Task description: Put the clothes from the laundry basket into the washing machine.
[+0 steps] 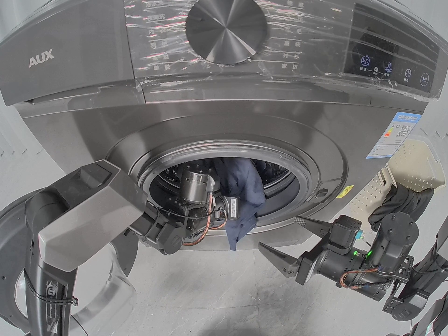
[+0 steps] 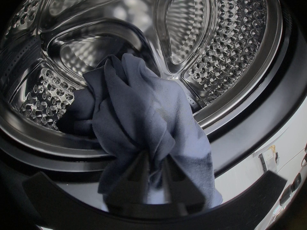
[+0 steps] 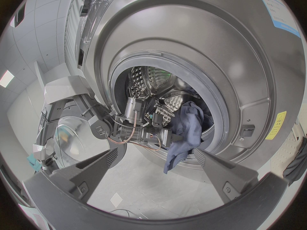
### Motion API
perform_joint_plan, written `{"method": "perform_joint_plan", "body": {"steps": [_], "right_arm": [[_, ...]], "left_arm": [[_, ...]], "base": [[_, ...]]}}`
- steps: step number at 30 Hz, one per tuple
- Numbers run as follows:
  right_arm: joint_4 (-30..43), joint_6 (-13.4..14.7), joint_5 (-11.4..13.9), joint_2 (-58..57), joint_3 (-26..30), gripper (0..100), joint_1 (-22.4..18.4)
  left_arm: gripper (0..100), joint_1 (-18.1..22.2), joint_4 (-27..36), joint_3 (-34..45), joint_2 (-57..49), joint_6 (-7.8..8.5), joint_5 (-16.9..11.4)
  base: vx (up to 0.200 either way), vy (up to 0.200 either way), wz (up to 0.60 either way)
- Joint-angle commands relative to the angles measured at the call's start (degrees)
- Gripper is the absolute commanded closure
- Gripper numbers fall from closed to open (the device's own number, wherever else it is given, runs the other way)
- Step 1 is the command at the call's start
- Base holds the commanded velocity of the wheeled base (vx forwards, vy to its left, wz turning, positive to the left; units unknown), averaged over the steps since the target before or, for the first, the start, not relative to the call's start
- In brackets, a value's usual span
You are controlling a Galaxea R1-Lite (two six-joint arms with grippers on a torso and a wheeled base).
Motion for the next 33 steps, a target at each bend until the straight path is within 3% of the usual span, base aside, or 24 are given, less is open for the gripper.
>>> {"method": "perform_joint_plan", "body": {"steps": [1, 7, 10, 26, 27, 33], "right_arm": [[-0.02, -0.01, 0.01, 0.0, -0.01, 0, -0.05], [-0.02, -0.01, 0.01, 0.09, -0.1, 0, -0.05], [-0.02, -0.01, 0.01, 0.09, -0.1, 0, -0.05], [-0.02, -0.1, 0.01, 0.09, -0.27, 0, -0.14], [-0.02, -0.1, 0.01, 0.09, -0.19, 0, -0.14], [-0.02, -0.1, 0.01, 0.09, -0.19, 0, -0.14]], "left_arm": [[100, 0.15, -1.11, -2.17, 1.87, -0.27, 0.37], [100, 1.03, -4.97, -9.73, 2.92, -0.98, 2.65], [100, 2.44, -8.75, -15.36, 4.86, -1.59, 5.64], [100, 3.14, -12.36, -22.92, 9.96, -1.51, 6.87], [0, 3.23, -12.36, -22.83, 10.04, -1.33, 6.79], [0, 2.62, -11.83, -19.31, 9.25, -1.15, 6.61]], "base": [[0.0, 0.0, 0.0], [0.0, 0.0, 0.0], [0.0, 0.0, 0.0], [0.0, 0.0, 0.0], [0.0, 0.0, 0.0], [0.0, 0.0, 0.0]]}}
